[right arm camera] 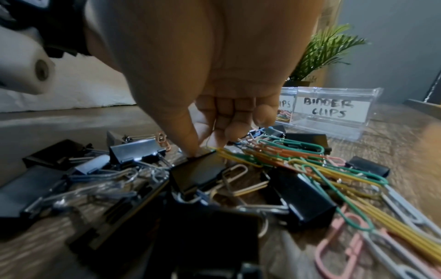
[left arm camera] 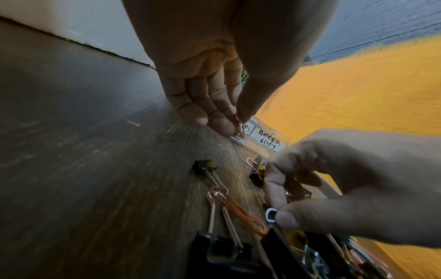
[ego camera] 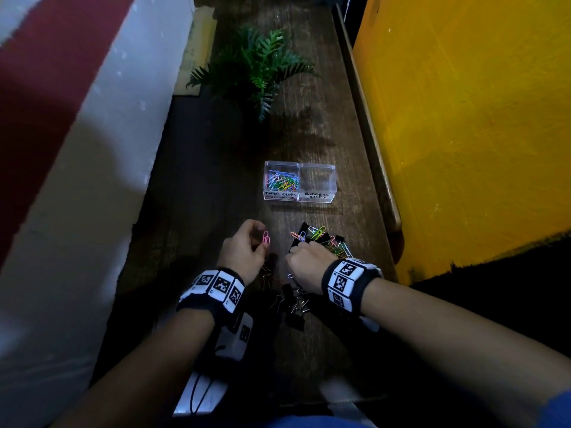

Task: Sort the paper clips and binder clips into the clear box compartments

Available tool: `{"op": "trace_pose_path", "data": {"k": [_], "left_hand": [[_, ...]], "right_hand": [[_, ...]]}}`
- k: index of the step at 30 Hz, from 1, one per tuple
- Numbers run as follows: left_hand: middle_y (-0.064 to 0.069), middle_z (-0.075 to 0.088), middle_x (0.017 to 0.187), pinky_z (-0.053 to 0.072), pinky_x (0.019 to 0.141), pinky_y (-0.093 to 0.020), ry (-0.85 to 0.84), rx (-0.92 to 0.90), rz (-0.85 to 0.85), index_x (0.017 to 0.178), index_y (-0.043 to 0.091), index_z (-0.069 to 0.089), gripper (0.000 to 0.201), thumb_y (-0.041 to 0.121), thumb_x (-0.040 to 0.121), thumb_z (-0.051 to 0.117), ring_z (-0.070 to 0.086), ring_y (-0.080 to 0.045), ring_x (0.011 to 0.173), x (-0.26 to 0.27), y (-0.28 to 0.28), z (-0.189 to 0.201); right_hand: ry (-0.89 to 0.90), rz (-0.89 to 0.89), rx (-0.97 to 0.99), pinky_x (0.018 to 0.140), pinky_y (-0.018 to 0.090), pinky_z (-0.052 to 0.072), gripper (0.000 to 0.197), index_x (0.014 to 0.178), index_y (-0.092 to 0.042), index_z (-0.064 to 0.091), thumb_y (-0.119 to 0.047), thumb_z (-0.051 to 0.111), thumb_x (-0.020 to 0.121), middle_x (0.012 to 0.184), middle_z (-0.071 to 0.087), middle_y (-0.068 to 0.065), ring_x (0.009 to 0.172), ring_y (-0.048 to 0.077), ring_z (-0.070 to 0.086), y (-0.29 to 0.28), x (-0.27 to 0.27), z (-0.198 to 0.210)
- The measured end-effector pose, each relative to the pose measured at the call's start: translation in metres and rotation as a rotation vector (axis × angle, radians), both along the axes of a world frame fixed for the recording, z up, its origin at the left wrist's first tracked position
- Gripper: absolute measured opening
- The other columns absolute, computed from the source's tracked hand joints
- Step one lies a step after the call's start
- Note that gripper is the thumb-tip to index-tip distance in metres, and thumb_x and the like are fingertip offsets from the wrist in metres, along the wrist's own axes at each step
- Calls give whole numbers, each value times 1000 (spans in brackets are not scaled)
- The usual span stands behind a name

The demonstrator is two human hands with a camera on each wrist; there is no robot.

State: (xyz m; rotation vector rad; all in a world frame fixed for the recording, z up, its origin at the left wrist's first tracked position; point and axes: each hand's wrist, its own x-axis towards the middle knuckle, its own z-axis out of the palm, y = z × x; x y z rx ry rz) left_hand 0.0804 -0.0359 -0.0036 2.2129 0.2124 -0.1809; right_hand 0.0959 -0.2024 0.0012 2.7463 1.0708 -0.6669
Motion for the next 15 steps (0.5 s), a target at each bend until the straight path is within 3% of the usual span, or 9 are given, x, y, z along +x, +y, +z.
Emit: {"op": "trace_pose_path", "data": {"k": [2, 6, 11, 15], "left_hand": [[13, 67, 84, 53, 70, -24, -31, 0, 0, 95, 34, 54, 26, 13, 84, 65, 66, -7, 78, 0, 2, 1], [9, 68, 74, 54, 66, -29, -31, 18, 22, 88, 27, 54, 16, 14, 84, 62, 64, -10, 68, 2, 7, -4], [10, 70, 74, 54, 75, -31, -10, 31, -1, 84, 23, 66, 14, 10, 82, 61, 66, -11, 73, 2, 8, -11], [9, 73, 82, 54, 79, -32, -9, 23, 9, 83, 27, 68, 15, 14, 83, 62, 68, -14, 81, 11, 6, -11]], "right_hand": [[-2, -32, 63, 82, 38, 42, 19, 106, -9, 58, -20, 51, 91, 106, 63, 10, 100, 30, 55, -1, -1, 0], [67, -189, 255, 67, 38, 46, 7, 95, -12, 49, -9, 48, 89, 85, 62, 14, 81, 34, 59, 3, -3, 4], [99, -150, 215, 77, 39, 52, 19, 99, -12, 66, -10, 54, 85, 96, 64, 12, 91, 32, 61, 18, -5, 9], [64, -104, 139, 82, 40, 50, 24, 99, 0, 67, -15, 57, 83, 101, 64, 18, 95, 36, 59, 28, -11, 11]]}}
